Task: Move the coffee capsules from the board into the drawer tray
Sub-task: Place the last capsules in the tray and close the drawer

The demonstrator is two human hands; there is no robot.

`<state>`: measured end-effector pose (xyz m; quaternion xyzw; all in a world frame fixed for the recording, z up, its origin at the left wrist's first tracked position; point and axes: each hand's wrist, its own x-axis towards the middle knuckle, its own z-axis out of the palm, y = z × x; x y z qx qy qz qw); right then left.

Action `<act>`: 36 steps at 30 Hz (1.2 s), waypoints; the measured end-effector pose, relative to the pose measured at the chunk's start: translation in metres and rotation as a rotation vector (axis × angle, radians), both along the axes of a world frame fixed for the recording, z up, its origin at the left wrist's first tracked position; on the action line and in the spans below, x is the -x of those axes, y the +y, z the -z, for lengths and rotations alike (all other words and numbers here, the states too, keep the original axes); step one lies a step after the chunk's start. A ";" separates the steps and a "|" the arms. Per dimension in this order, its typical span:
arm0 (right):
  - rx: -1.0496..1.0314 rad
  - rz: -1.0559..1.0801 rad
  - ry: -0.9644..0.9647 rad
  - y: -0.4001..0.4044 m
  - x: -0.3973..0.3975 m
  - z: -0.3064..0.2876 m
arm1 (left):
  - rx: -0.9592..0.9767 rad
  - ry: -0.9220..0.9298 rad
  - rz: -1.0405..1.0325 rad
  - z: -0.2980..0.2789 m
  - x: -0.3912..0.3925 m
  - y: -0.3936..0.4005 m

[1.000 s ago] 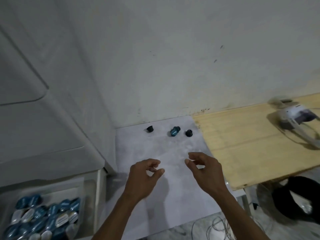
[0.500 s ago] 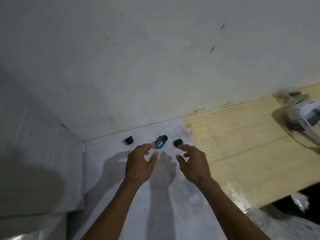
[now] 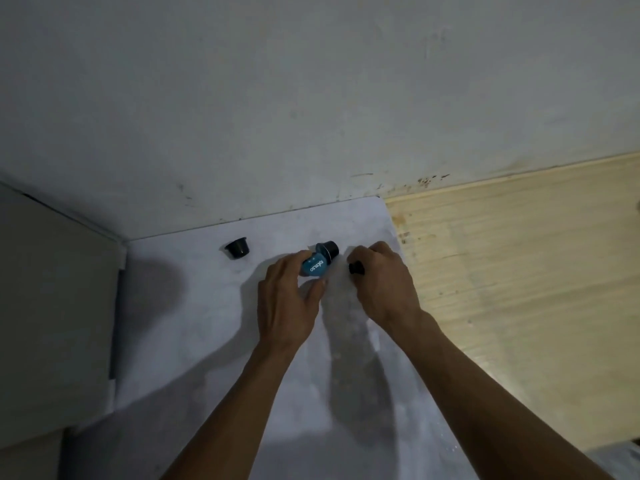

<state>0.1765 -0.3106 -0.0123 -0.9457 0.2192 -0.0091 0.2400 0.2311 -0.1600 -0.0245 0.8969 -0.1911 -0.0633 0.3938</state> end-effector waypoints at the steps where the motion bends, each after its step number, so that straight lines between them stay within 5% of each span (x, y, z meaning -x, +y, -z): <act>1: -0.005 -0.003 -0.026 0.001 -0.001 -0.001 | 0.007 -0.021 0.000 0.002 -0.001 -0.001; 19: -0.079 0.170 -0.543 0.015 0.032 0.048 | 0.159 -0.193 0.008 0.022 -0.005 -0.003; 24: 0.039 0.162 -0.513 0.014 0.043 0.047 | 0.198 -0.184 0.003 0.017 0.000 0.005; 36: -0.049 0.178 -0.523 0.020 0.048 0.032 | 0.172 -0.138 -0.018 0.008 0.011 0.027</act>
